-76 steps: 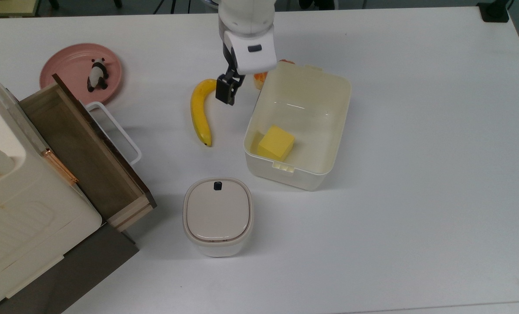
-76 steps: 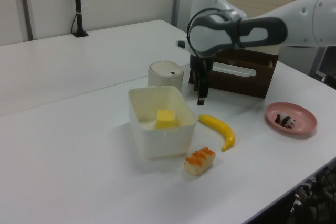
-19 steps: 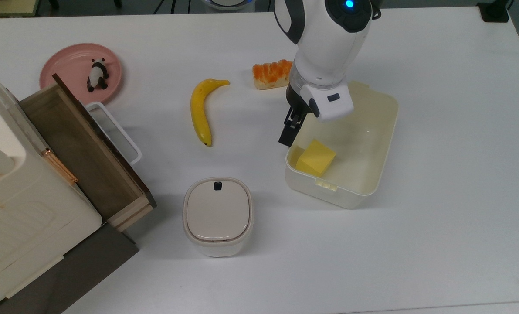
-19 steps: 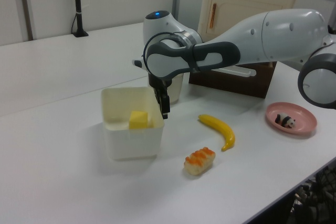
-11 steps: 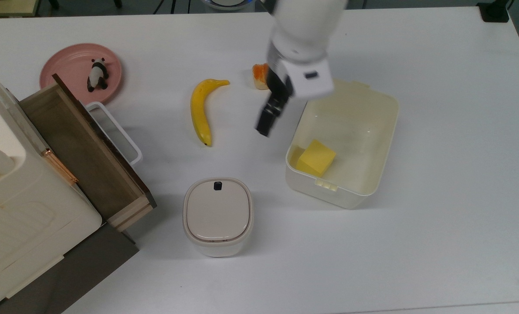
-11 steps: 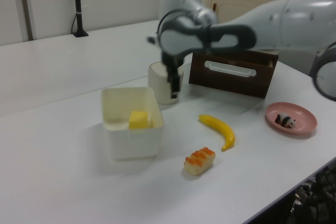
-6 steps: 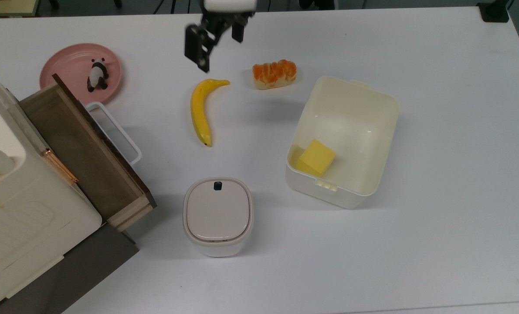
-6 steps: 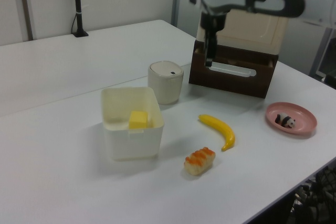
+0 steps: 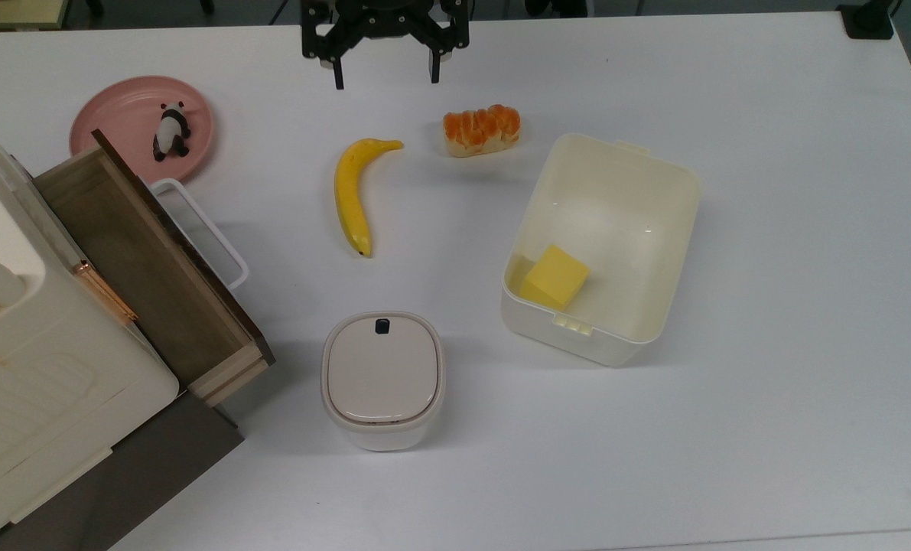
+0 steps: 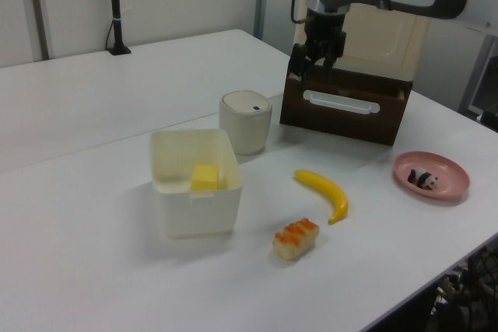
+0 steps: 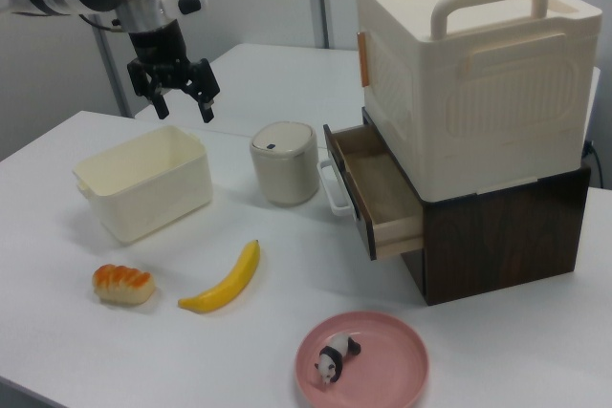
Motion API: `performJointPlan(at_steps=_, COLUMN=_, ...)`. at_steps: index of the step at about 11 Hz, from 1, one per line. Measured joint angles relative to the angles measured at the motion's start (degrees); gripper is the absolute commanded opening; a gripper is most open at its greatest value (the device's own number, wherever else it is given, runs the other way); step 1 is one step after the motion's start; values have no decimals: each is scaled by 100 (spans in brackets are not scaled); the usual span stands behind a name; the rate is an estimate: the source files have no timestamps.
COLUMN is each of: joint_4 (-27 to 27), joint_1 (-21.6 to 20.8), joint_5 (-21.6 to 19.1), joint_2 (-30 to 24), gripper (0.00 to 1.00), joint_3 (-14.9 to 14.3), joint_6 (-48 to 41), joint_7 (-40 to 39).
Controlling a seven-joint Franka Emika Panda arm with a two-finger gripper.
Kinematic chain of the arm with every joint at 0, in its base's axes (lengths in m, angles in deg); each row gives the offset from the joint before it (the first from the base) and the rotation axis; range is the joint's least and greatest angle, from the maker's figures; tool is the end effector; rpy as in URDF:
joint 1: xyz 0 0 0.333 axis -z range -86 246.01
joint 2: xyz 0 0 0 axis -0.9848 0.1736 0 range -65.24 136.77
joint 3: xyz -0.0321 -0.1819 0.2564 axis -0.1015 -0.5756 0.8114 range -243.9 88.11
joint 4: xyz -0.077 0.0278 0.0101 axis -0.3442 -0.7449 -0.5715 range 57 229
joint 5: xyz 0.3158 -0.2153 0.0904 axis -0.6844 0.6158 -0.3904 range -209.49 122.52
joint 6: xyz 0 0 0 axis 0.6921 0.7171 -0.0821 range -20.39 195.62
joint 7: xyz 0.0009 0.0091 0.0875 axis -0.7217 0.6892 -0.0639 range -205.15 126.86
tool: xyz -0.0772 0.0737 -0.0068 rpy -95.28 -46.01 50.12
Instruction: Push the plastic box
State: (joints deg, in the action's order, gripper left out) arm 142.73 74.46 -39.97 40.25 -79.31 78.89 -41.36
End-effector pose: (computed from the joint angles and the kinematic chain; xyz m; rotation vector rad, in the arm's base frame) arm 0.5901 0.0376 0.5954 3.0724 0.1808 0.1110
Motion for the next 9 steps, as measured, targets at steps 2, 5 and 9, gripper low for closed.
performJointPlan(at_steps=2, joint_4=0, joint_1=5, joint_5=0, joint_2=-75, gripper=100, joint_3=-1, joint_6=-184, joint_7=957)
performJointPlan(at_steps=5, joint_4=-1, joint_1=109, joint_5=-9, joint_2=-183, gripper=100, joint_3=-20, joint_6=-215, joint_7=1230)
performJointPlan(at_steps=9, joint_4=1, joint_1=170, joint_5=-181, joint_2=-221, gripper=100, joint_3=-29, joint_6=-215, joint_7=1226)
